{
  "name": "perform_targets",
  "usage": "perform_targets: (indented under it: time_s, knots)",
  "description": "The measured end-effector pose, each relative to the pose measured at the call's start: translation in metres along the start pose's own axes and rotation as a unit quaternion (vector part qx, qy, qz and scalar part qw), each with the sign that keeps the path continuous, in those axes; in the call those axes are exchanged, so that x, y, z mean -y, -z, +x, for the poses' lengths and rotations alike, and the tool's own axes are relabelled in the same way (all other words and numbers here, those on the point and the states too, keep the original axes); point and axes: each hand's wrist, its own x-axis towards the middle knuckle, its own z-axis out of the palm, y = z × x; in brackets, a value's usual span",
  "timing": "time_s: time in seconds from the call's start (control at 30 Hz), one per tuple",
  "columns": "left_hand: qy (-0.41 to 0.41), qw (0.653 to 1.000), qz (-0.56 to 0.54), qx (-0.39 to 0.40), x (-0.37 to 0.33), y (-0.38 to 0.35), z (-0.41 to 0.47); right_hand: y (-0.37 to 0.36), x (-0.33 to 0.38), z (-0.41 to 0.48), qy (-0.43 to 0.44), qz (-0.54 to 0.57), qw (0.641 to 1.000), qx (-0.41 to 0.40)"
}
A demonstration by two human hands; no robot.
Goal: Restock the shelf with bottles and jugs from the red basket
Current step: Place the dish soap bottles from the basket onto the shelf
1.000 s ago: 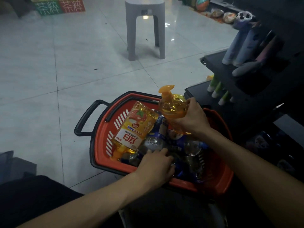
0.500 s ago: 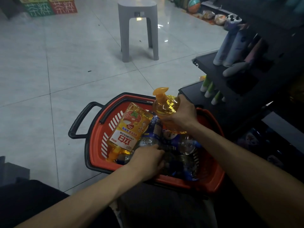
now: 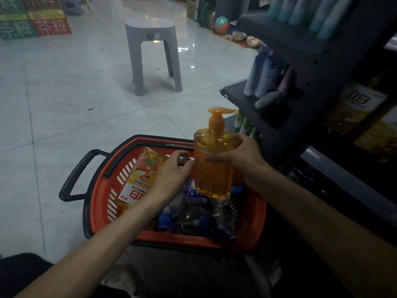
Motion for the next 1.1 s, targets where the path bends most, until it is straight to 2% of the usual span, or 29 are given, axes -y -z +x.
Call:
perform_targets:
  time_s: [0.13, 0.33, 0.53, 0.67, 0.77, 0.87, 1.0, 1.1]
  knots:
    - [0.015, 0.989, -0.14, 0.051, -0.019, -0.022, -0.003, 0.02, -0.003, -0.018, -0.04, 0.067, 0.997, -0.003]
    - [0.058, 0.971, -0.219, 0.07, -0.032, -0.059, -0.009, 0.041, -0.008, -0.036, -0.06, 0.125, 0.99, -0.019]
    - [0.095, 0.936, -0.323, 0.101, -0.034, -0.098, -0.027, 0.05, -0.015, -0.057, -0.09, 0.145, 0.984, -0.05]
    - [0.095, 0.933, -0.337, 0.086, -0.046, -0.11, -0.032, 0.061, -0.007, -0.069, -0.08, 0.146, 0.985, -0.049]
    - [0.105, 0.932, -0.341, 0.063, -0.055, -0.113, -0.034, 0.075, 0.0, -0.079, -0.071, 0.168, 0.983, -0.003]
    - [0.098, 0.936, -0.335, 0.037, -0.063, -0.115, -0.036, 0.092, -0.004, -0.084, -0.027, 0.18, 0.982, 0.041]
    - [0.077, 0.94, -0.331, 0.039, -0.073, -0.121, -0.035, 0.116, -0.023, -0.092, -0.003, 0.145, 0.988, 0.053]
    - [0.03, 0.948, -0.314, 0.037, -0.086, -0.129, -0.039, 0.135, -0.025, -0.105, -0.001, 0.096, 0.994, 0.054]
